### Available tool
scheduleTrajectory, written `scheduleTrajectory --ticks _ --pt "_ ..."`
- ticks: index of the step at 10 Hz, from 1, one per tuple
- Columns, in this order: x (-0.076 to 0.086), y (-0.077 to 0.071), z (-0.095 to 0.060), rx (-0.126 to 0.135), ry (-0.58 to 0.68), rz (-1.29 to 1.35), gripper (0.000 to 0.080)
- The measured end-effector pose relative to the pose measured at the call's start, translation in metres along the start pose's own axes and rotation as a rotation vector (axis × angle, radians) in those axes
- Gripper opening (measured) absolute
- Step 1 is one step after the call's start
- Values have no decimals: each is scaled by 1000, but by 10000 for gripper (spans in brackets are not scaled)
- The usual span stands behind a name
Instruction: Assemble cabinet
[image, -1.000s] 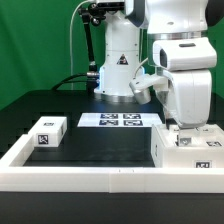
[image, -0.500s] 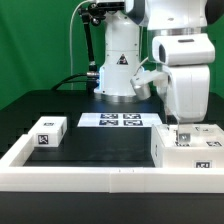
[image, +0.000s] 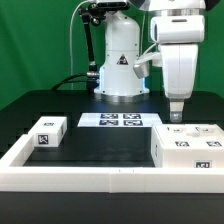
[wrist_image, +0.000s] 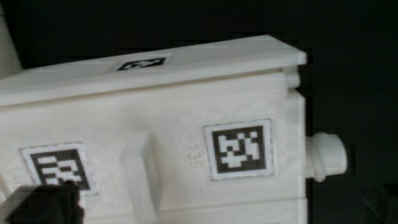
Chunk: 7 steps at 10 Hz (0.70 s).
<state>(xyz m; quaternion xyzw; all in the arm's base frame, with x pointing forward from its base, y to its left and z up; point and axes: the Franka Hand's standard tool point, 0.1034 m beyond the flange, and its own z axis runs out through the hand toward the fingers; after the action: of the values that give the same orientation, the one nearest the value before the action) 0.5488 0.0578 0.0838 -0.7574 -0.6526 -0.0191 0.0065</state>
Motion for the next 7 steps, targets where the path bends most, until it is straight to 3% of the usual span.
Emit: scheduleTrajectory --ticks 3,5,7 --pt "1 -1 1 -1 6 258 797" --pt "-1 -14 8 -24 49 654 797" --pt "10 -21 11 -14 57 928 797"
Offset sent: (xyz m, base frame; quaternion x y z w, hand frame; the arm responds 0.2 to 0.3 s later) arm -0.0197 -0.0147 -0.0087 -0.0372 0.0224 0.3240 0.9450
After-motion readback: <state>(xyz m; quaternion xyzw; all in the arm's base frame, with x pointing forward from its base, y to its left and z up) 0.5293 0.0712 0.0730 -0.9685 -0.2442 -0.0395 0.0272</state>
